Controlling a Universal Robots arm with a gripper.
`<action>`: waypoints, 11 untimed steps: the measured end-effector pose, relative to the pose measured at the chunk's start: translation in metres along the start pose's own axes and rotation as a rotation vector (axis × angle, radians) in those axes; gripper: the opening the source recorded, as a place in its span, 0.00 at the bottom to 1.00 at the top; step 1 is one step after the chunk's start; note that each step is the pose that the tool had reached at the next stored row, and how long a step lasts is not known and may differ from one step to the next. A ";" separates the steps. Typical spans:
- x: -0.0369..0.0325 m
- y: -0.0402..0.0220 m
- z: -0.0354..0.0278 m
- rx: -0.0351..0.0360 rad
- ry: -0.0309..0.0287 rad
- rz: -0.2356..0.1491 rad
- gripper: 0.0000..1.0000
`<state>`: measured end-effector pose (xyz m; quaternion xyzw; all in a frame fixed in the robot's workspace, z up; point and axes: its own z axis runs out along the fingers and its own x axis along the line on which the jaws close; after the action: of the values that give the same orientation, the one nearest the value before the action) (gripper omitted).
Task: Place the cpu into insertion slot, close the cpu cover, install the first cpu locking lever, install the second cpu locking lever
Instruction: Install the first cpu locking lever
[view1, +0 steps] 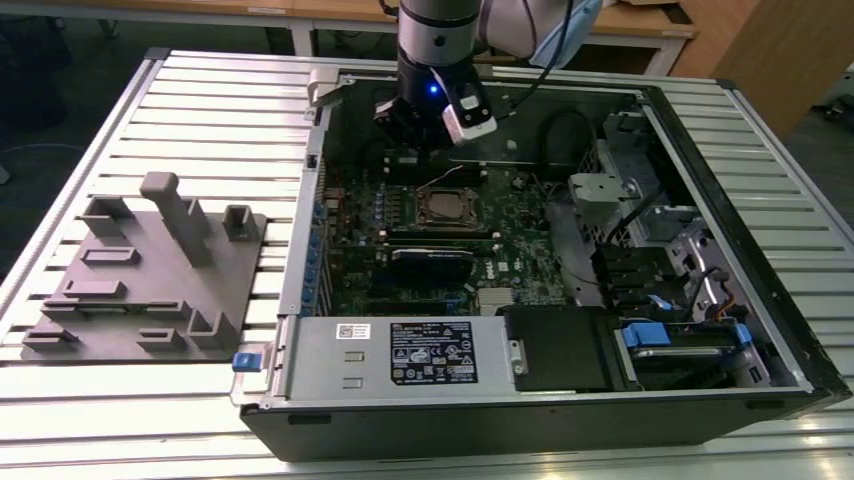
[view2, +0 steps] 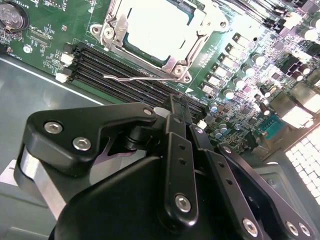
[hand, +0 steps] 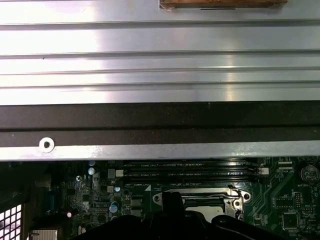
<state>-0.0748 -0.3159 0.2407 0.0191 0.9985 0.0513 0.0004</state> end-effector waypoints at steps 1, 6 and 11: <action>0.0000 0.0000 0.0000 0.0001 0.0000 0.000 0.10; -0.0002 0.0000 0.0001 0.0001 -0.0001 0.000 0.10; -0.0022 0.0001 0.0007 0.0001 0.0000 0.000 0.10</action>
<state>-0.0725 -0.3157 0.2400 0.0192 0.9985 0.0513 0.0005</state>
